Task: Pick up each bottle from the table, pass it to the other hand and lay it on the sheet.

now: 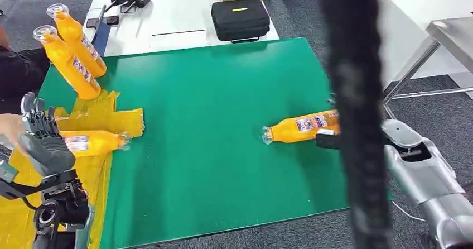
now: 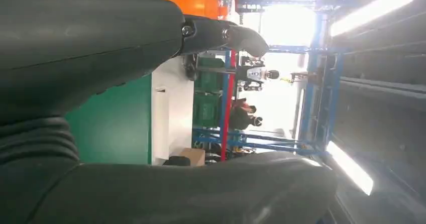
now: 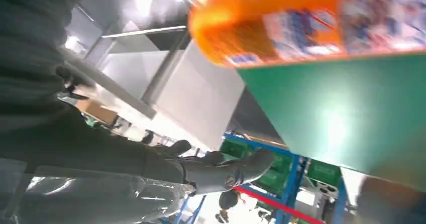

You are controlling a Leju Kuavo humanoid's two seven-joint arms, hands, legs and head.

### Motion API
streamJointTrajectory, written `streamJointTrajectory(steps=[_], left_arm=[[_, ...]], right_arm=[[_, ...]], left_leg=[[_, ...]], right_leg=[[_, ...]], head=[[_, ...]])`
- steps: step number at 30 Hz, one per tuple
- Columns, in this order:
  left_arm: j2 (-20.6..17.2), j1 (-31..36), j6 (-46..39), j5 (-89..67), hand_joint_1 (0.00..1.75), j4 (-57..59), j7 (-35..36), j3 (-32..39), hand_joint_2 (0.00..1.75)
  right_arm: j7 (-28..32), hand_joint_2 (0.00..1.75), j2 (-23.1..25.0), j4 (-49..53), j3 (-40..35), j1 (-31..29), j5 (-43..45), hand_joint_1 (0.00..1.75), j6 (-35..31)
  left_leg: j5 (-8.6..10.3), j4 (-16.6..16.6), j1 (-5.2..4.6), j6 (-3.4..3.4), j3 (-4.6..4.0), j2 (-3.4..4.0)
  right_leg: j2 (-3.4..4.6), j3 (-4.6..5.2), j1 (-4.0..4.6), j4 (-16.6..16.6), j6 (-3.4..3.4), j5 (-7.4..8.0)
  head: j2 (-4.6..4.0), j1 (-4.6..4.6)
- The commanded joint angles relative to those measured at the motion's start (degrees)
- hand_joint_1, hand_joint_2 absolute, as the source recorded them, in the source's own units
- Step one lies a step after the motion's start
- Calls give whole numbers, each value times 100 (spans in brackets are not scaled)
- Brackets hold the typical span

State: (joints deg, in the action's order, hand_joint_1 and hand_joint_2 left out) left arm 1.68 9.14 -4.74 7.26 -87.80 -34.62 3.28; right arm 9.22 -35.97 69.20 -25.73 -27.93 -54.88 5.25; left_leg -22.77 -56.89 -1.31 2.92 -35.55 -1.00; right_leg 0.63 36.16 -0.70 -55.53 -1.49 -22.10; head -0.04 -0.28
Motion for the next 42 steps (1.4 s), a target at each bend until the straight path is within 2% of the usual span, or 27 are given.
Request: streamJointTrajectory(steps=[1,5,11,17,19,21,24,26,31,42], left_arm=[[16,115,-6,20,0,226,38,-53,0],[20,308,-4,40,0,374,59,-160,0],[1,337,-12,51,0,359,75,-184,0],[29,193,-72,88,0,160,124,-67,0],[48,132,-52,111,0,125,131,-19,0],[67,153,-41,113,0,157,130,20,0],[64,167,-41,113,0,161,130,29,0],[70,169,-43,113,0,158,130,37,0],[71,285,70,133,0,187,268,16,0],[77,332,71,134,0,216,283,8,0]], right_arm=[[55,175,800,-1444,-732,-935,-32,0,-71],[87,175,1078,-2242,-898,-1167,-40,0,-115],[89,175,1058,-2338,-907,-1040,-3,0,-209],[50,175,542,-2205,-892,-544,67,0,-118],[42,175,466,-2339,-888,-551,85,0,-82],[20,175,582,-2775,-947,-612,-10,0,-169],[3,175,651,-2850,-964,-571,-42,0,-267],[-17,175,707,-2954,-978,-622,-78,0,-268],[-377,175,1278,-4300,-1196,-1070,-499,0,-246],[-381,175,1326,-4412,-1197,-1071,-519,0,-335]], left_leg=[[-14,3,11,-20,28,19],[-24,-3,15,-27,40,29],[-15,-3,11,-24,24,-2],[-16,-3,12,-24,26,-22],[-20,-4,13,-25,32,-30],[-9,0,4,-12,10,-23],[-22,-2,15,-23,29,-8],[-12,0,7,-15,11,-15],[-13,1,10,-16,17,-3],[-16,-6,20,-29,64,-4]], right_leg=[[14,-28,11,12,5,-3],[22,-45,14,9,6,-8],[-5,-32,10,5,7,-10],[-26,-40,11,7,6,-17],[-35,-47,12,7,6,-23],[-23,-19,3,6,2,-10],[-15,-45,14,13,5,-14],[-18,-23,6,9,3,-8],[-5,-28,10,12,4,-5],[-13,-76,22,19,6,-6]], head=[[0,-4],[0,-4],[0,0],[0,-2],[0,-4],[0,-4],[0,-2],[0,0],[0,-4],[0,0]])
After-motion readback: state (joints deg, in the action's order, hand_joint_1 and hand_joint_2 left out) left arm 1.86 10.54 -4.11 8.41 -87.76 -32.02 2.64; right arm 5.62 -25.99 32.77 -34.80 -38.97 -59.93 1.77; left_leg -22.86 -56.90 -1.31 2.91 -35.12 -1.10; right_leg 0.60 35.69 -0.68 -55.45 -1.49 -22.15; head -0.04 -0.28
